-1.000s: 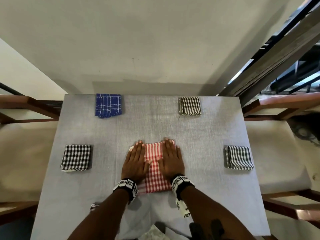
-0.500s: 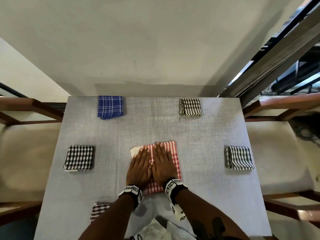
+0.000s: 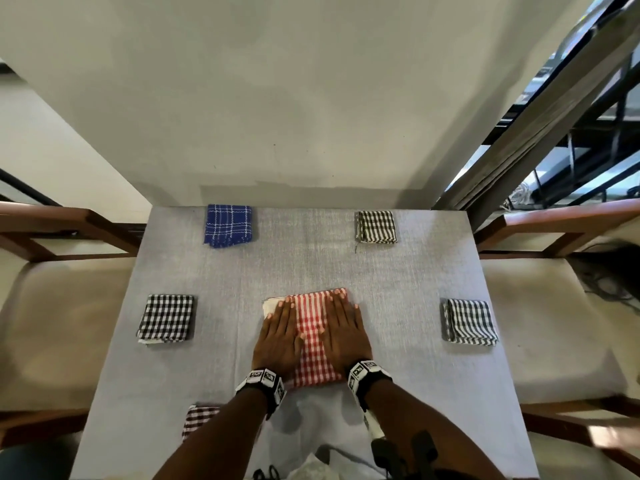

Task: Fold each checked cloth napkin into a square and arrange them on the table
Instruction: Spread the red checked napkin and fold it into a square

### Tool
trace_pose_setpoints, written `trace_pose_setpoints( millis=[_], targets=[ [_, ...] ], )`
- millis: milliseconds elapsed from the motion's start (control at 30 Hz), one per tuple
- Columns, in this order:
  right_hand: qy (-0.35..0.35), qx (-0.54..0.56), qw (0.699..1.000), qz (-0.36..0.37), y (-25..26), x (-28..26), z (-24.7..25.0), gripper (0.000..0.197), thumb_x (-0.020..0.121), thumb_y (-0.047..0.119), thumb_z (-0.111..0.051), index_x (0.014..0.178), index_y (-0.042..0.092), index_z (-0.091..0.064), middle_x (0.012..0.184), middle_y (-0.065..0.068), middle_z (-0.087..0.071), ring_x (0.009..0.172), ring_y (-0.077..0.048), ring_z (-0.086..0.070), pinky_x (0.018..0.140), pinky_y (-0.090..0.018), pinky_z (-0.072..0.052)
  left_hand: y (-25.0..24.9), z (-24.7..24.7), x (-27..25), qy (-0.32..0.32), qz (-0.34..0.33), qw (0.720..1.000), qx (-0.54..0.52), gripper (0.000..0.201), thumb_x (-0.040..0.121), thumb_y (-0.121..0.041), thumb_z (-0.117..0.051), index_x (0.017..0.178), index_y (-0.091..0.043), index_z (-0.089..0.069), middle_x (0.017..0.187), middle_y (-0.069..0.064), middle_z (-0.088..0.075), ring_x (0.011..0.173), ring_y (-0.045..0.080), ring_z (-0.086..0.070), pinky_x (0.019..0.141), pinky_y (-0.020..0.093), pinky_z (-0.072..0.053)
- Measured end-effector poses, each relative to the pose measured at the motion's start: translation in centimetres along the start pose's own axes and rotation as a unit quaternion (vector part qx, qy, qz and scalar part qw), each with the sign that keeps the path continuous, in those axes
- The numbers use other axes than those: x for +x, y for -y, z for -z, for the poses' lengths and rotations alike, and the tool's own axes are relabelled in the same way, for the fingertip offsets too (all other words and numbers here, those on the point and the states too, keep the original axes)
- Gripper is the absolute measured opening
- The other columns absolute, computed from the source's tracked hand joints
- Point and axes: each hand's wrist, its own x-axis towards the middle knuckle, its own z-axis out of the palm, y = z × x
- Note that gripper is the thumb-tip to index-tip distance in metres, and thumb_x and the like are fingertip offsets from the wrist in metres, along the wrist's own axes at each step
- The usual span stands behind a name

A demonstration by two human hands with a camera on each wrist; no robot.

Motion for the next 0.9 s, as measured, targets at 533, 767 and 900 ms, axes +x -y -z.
trace_pose_setpoints(
  millis=[533,767,900],
  targets=[
    [-0.034,0.018,0.999,0.005,-1.4,-5.6,-2.1,0.076,0.093,0.035,-0.042,0.157,0.008,-0.010,0.165,-0.009,-0.004,0.152,-0.021,0.003,0.123,-0.044,-0.004,0.8,-4.2,-6.1,-0.019,0.041,0.999,-0.023,0.068,0.097,-0.043,-0.029,0.153,-0.007,-0.015,0.160,0.011,-0.009,0.149,0.024,-0.006,0.119,0.041,-0.010],
    [-0.023,0.013,1.000,0.015,0.1,-6.8,-1.4,0.074,0.094,0.037,-0.042,0.156,0.008,-0.015,0.164,-0.011,-0.006,0.152,-0.026,-0.003,0.121,-0.048,-0.006,-0.8,-2.4,-7.0,-0.003,0.026,1.000,-0.005,0.067,0.093,-0.043,-0.032,0.148,-0.004,-0.030,0.156,0.017,-0.024,0.144,0.031,-0.025,0.114,0.050,-0.021],
    [0.028,-0.006,0.992,0.121,1.9,-9.8,-3.4,0.071,0.093,0.038,-0.041,0.156,0.013,-0.020,0.164,-0.007,-0.014,0.152,-0.021,-0.005,0.119,-0.048,-0.012,-3.1,-3.9,-9.1,0.028,-0.037,0.999,0.004,0.063,0.093,-0.037,-0.036,0.148,-0.006,-0.032,0.158,0.013,-0.018,0.147,0.028,-0.018,0.116,0.048,-0.020]
  ],
)
